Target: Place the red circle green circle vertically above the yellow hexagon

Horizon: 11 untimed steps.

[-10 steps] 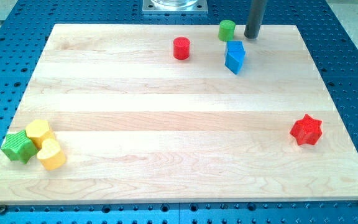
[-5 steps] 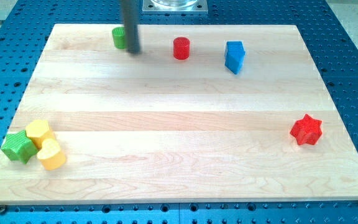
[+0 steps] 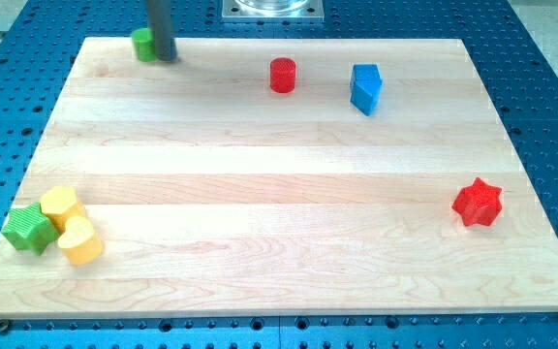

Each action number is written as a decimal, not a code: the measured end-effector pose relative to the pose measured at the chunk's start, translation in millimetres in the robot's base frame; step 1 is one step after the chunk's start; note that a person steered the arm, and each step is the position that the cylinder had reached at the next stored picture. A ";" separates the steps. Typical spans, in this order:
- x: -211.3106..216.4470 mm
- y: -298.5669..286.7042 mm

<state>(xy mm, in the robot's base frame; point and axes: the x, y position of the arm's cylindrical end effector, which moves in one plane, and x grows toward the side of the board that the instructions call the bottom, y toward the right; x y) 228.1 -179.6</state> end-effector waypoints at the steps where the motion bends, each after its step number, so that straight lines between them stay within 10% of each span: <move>1: 3.6 84.6; 3: 32.0 269.3; 6: 77.4 25.3; 9: 45.2 2.3; 11: 17.3 164.1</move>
